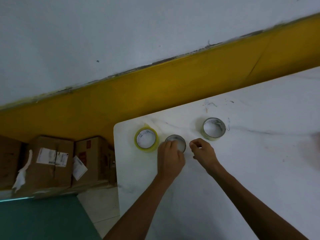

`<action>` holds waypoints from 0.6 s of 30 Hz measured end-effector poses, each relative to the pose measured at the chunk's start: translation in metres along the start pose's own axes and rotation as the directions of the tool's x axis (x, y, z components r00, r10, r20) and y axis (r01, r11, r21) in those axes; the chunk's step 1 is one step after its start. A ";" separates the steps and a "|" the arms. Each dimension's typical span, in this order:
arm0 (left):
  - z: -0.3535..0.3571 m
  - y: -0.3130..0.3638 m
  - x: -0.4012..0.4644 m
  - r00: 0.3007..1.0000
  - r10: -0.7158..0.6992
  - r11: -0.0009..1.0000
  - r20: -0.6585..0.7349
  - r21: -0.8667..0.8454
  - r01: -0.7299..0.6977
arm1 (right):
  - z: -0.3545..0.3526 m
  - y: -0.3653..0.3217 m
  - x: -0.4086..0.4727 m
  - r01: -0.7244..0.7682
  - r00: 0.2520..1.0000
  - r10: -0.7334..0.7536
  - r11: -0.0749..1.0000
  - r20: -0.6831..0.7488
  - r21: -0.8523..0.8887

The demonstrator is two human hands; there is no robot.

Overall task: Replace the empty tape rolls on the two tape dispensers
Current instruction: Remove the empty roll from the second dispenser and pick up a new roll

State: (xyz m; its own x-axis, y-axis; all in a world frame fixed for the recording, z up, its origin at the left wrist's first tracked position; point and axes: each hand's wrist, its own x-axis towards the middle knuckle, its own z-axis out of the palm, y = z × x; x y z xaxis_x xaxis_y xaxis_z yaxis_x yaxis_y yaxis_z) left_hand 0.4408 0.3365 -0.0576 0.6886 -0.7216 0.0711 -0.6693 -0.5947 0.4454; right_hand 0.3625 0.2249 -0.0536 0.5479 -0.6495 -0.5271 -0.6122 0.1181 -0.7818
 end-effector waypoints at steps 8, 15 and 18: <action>-0.020 -0.064 0.009 0.962 -0.240 0.958 0.128 0.190 0.213 | -0.009 0.004 0.002 0.026 1.000 -0.026 0.999 -0.016 0.028; -0.025 -0.071 0.014 0.933 -0.298 0.951 0.204 0.146 0.272 | -0.011 0.008 -0.003 0.025 0.999 -0.025 1.000 -0.030 0.016; -0.040 -0.063 0.021 0.913 -0.373 0.923 0.164 -0.032 0.383 | -0.015 -0.006 -0.010 0.051 0.997 -0.049 0.998 -0.052 0.039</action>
State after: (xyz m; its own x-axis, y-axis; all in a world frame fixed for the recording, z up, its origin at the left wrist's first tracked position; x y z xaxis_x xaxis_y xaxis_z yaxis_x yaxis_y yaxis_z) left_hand 0.5086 0.3730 -0.0479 0.8327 -0.4955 -0.2473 -0.3458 -0.8140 0.4667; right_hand 0.3521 0.2190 -0.0386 0.5472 -0.6924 -0.4702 -0.5606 0.1140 -0.8202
